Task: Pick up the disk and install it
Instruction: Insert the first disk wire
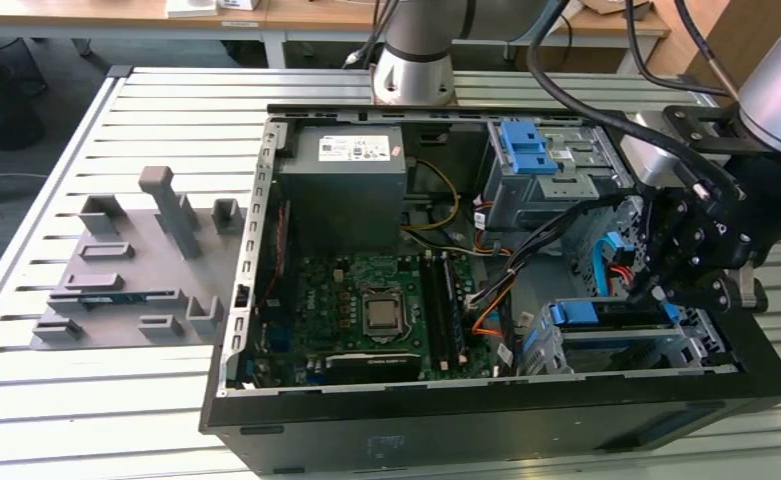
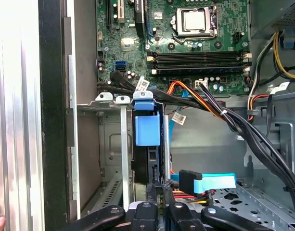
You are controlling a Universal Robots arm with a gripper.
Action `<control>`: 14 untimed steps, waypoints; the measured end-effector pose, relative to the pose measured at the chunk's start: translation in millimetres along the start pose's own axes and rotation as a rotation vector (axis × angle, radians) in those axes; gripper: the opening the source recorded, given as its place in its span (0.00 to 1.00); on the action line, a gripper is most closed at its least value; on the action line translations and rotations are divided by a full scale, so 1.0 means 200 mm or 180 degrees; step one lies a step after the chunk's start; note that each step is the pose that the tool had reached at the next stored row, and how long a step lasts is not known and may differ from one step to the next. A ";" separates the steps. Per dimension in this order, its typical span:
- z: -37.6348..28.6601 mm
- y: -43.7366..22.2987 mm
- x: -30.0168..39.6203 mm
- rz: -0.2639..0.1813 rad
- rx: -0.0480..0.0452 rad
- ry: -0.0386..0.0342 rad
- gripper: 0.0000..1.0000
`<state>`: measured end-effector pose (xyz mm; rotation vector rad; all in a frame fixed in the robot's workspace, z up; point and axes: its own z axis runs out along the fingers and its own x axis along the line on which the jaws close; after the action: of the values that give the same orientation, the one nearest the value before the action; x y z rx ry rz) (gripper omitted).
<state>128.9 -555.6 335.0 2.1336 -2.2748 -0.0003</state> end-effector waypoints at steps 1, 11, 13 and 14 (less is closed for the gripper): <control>0.001 0.000 0.000 0.0000 0.0000 0.0000 0.16; 0.000 -0.003 0.000 0.0000 -0.0012 -0.0001 0.16; -0.002 -0.004 0.000 0.0000 -0.0014 0.0000 0.16; -0.002 -0.005 0.000 0.0000 -0.0014 0.0000 0.16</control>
<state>129.9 -555.6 335.5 2.1314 -2.2726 -0.0054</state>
